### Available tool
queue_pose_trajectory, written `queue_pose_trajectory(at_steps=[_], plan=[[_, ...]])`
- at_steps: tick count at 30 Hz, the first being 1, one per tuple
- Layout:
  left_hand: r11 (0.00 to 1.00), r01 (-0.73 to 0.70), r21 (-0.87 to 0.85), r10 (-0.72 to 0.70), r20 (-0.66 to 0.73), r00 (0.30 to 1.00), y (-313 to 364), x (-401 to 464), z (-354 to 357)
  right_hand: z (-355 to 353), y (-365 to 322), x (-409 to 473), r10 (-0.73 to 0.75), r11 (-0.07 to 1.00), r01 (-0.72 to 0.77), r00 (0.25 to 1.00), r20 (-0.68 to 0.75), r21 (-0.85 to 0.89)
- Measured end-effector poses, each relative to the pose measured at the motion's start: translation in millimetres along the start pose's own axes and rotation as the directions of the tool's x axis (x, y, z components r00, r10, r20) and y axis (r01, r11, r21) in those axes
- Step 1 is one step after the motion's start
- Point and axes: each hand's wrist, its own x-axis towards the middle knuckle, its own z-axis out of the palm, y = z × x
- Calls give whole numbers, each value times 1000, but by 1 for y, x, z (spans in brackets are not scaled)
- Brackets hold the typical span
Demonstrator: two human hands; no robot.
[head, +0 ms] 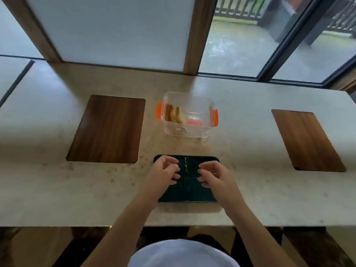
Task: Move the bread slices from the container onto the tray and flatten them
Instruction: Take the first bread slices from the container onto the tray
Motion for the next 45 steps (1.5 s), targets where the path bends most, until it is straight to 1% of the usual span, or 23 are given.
queue_pose_trajectory(at_steps=[3, 5, 6, 8, 10, 12, 13, 15, 18, 20, 22, 23, 25, 28, 31, 32, 34, 36, 38, 40, 43, 45], plan=[[993, 93, -71, -95, -27, 995, 20, 32, -4, 0, -8, 30, 107, 994, -108, 994, 29, 24], [977, 128, -171, -134, -22, 991, 42, 55, -2, -2, -18, 59, 152, 988, -154, 987, 59, 30], [967, 116, -229, -125, -24, 992, 55, 66, 1, -4, -26, 76, 163, 985, -166, 984, 74, 38], [957, 60, -283, -76, -46, 996, 84, 87, 7, -7, -41, 114, 158, 984, -165, 982, 103, 63], [936, 48, -349, -76, -66, 995, 115, 112, 14, -9, -58, 155, 149, 977, -164, 982, 116, 134], [906, 108, -409, -156, -86, 984, 138, 140, 21, -7, -71, 194, 179, 955, -201, 977, 116, 220], [906, 148, -397, -206, -106, 973, 143, 152, 23, -3, -73, 211, 208, 947, -228, 972, 113, 224], [900, 236, -366, -298, -123, 947, 149, 173, 26, 4, -75, 243, 283, 941, -300, 951, 124, 153], [885, 255, -390, -327, -130, 936, 151, 197, 27, 15, -75, 274, 356, 928, -368, 922, 153, 56], [921, 234, -312, -299, -183, 936, 145, 210, 31, 20, -70, 286, 393, 912, -405, 908, 149, 65], [979, 189, -73, -202, -284, 937, 135, 219, 37, 27, -63, 295, 428, 897, -440, 890, 155, 51], [985, 169, 40, -147, -329, 933, 130, 222, 39, 31, -59, 298, 442, 892, -452, 882, 165, 26], [968, 179, 178, -107, -353, 929, 124, 229, 42, 36, -52, 307, 481, 872, -490, 858, 178, 3], [931, 218, 293, -98, -376, 921, 120, 243, 46, 38, -47, 317, 522, 843, -538, 828, 206, 24], [858, 272, 436, -81, -409, 909, 118, 251, 55, 39, -39, 323, 548, 827, -562, 805, 227, -8], [835, 295, 464, -98, -403, 910, 116, 253, 58, 38, -37, 325, 560, 820, -572, 797, 227, -18], [835, 340, 431, -166, -392, 905, 110, 255, 64, 35, -32, 327, 589, 799, -601, 769, 248, -32], [827, 375, 419, -191, -417, 889, 107, 257, 68, 32, -28, 329, 608, 782, -622, 748, 266, -38], [790, 399, 465, -170, -459, 872, 105, 262, 70, 28, -27, 331, 619, 772, -635, 739, 266, -33], [768, 412, 490, -154, -482, 862, 105, 267, 70, 26, -24, 334, 614, 771, -637, 747, 255, 9], [740, 429, 517, -164, -480, 862, 104, 274, 68, 22, -24, 334, 589, 786, -616, 770, 243, 47], [691, 405, 599, -112, -465, 878, 100, 277, 68, 19, -23, 334, 585, 786, -615, 772, 248, 62]])
